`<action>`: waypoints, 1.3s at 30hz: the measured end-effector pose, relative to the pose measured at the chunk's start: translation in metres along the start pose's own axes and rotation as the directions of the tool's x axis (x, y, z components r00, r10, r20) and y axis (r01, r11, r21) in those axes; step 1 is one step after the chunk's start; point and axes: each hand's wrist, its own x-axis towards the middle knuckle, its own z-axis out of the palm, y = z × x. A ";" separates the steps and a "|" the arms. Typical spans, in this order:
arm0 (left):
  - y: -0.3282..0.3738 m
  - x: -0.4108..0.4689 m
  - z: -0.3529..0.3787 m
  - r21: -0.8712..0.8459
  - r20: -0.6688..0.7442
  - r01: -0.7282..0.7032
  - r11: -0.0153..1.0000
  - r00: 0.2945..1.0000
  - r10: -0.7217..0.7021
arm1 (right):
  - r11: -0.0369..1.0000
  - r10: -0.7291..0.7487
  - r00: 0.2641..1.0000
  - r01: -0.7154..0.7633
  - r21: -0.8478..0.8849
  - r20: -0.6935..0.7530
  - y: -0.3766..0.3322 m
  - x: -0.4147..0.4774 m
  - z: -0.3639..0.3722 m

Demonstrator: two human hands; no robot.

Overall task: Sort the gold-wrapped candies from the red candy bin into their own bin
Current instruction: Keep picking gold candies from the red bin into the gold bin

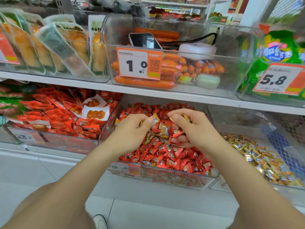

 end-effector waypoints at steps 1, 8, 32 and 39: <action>0.003 -0.003 0.005 0.007 -0.018 -0.002 1.000 1.000 0.003 | 0.994 0.046 0.999 -0.044 0.096 -0.015 0.002 -0.003 -0.008; 0.025 -0.016 0.053 0.124 -0.029 -0.073 0.990 0.997 0.078 | 0.999 -0.010 0.995 0.006 -0.040 -0.101 0.019 -0.035 -0.056; 0.161 0.074 0.255 0.279 0.406 -0.167 0.946 0.913 0.041 | 0.960 0.270 0.868 -0.278 0.044 -0.416 0.128 -0.069 -0.212; 0.138 0.012 0.183 0.493 0.094 -0.525 0.693 0.825 0.558 | 0.958 0.005 0.925 -0.114 -0.264 -0.380 0.084 -0.085 -0.170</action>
